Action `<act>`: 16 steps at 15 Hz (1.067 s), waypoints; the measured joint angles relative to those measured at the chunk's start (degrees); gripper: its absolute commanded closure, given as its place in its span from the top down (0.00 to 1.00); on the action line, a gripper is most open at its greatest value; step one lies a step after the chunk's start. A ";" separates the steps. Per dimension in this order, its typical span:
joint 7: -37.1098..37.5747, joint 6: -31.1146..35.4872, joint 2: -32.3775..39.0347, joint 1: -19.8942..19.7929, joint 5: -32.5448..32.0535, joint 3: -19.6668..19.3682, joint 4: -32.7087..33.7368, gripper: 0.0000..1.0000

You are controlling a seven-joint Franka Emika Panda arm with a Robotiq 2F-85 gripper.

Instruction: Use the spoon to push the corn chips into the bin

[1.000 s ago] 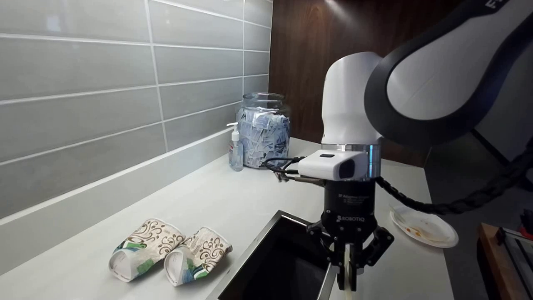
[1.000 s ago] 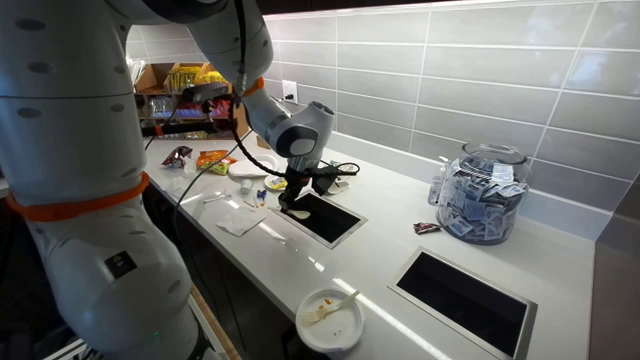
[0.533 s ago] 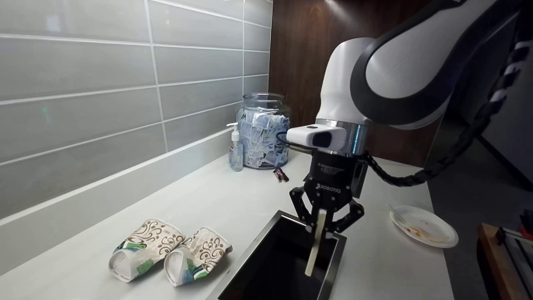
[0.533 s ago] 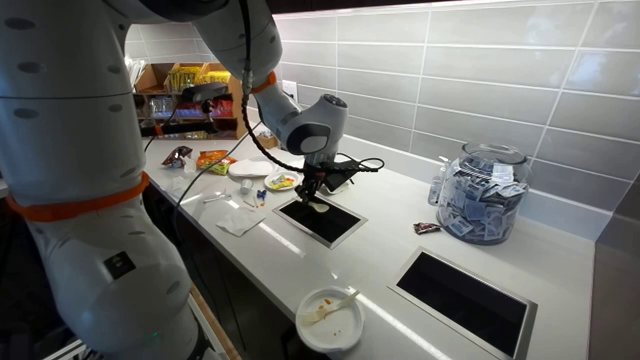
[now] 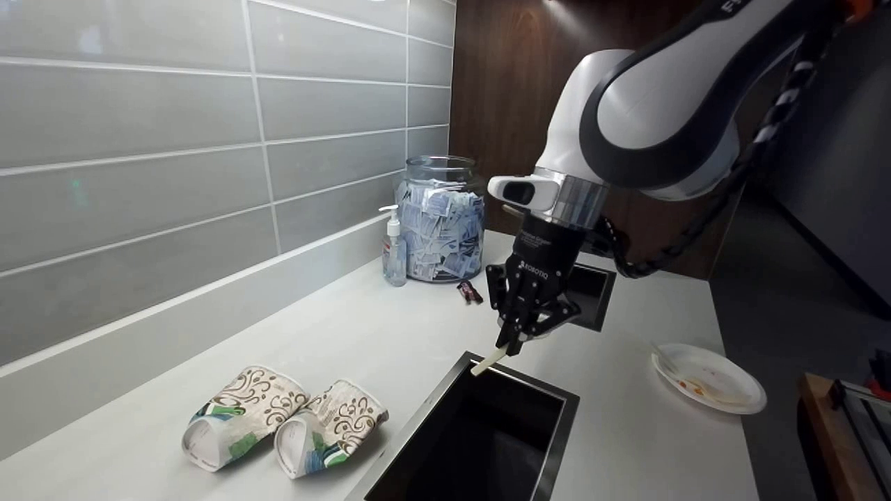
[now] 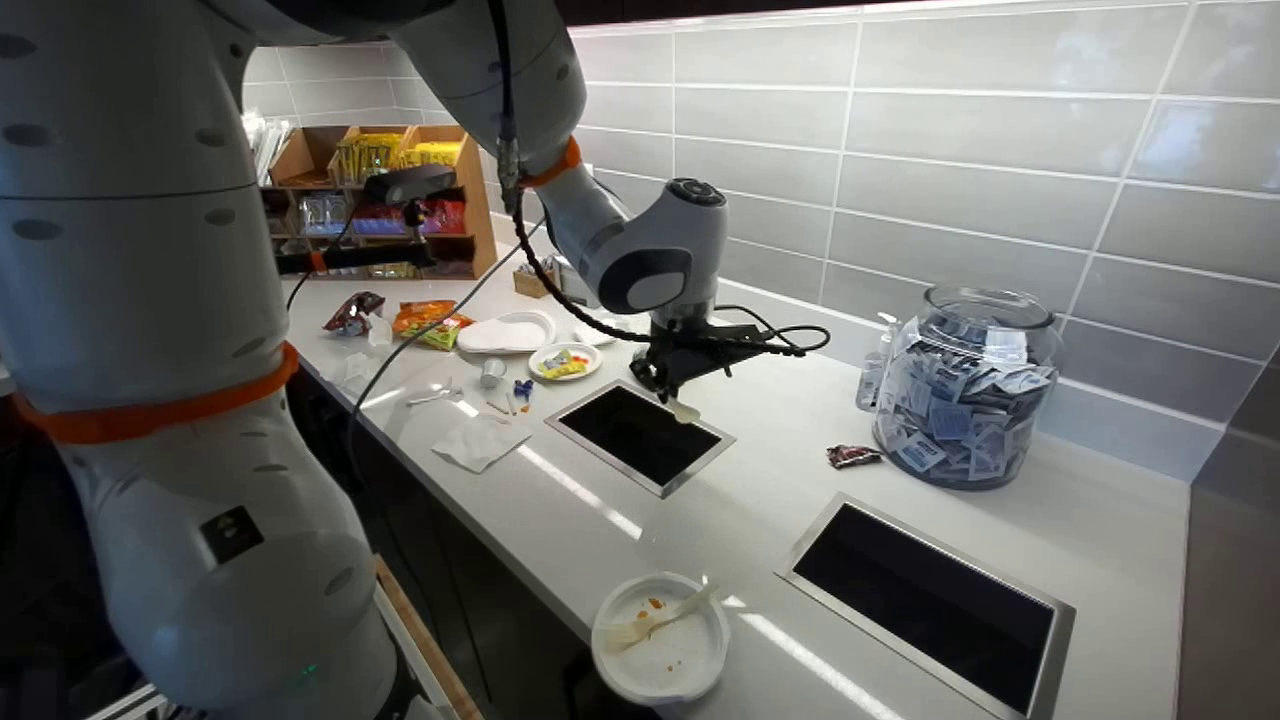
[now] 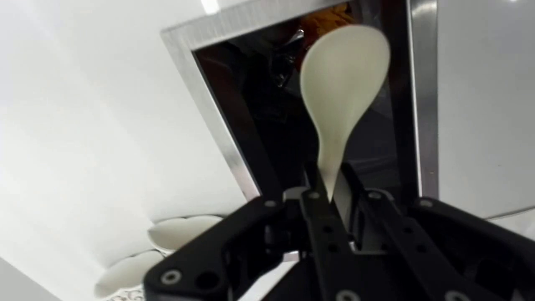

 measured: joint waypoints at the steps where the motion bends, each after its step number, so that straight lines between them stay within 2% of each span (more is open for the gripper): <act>1: 2.07 1.23 -0.10 -0.51 -0.40 -0.72 -0.28 0.03; 5: 11.12 6.33 -0.48 -2.43 -2.38 -3.44 -2.62 0.03; 9: 23.35 11.21 -0.43 -3.30 -6.24 -5.59 -6.11 0.03; 16: 40.85 12.15 -0.44 -3.30 -5.82 -8.53 -9.19 0.03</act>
